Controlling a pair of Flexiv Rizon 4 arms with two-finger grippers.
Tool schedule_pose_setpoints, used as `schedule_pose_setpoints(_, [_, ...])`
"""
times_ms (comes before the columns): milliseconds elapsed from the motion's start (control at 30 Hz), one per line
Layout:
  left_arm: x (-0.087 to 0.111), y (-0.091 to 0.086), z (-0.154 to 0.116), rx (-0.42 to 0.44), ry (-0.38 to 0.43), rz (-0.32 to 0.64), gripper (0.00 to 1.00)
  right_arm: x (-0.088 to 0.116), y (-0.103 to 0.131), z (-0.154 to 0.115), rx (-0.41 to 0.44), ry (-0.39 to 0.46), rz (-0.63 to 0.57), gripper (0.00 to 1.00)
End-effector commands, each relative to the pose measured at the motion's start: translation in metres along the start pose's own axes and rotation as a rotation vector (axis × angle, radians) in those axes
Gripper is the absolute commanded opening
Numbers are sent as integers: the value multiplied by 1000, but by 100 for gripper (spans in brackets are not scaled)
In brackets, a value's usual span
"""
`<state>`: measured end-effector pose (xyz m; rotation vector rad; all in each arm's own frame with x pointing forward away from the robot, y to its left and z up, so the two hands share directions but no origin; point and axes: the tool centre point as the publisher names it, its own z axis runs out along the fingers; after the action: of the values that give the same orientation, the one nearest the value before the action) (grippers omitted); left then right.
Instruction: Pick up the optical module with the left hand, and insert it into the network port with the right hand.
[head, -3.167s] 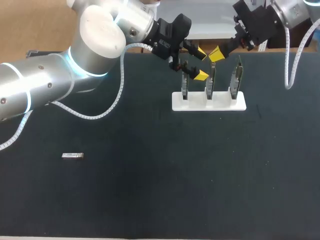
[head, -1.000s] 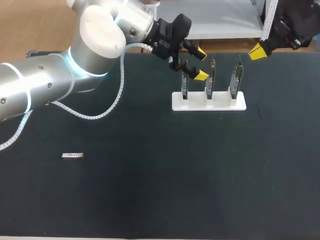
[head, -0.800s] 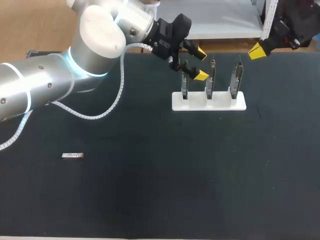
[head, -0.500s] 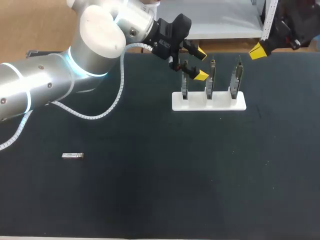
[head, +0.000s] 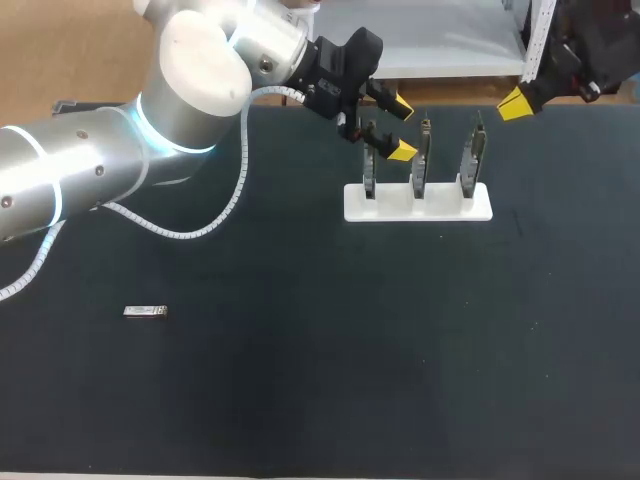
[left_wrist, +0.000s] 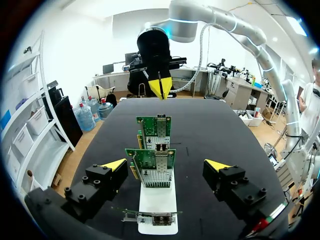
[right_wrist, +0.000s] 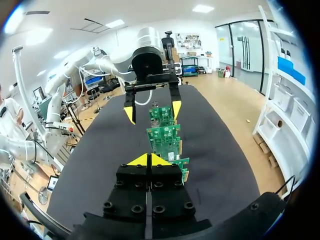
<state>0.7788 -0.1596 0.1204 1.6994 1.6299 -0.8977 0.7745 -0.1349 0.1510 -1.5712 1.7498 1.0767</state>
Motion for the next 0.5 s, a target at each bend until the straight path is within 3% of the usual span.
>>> schedule_pose_setpoints(33, [0, 2, 0, 4, 4, -1, 100, 1, 3, 0, 7, -2, 0, 0])
schedule_pose_setpoints(500, [0, 2, 0, 4, 4, -1, 100, 1, 0, 0, 16, -6, 4, 0])
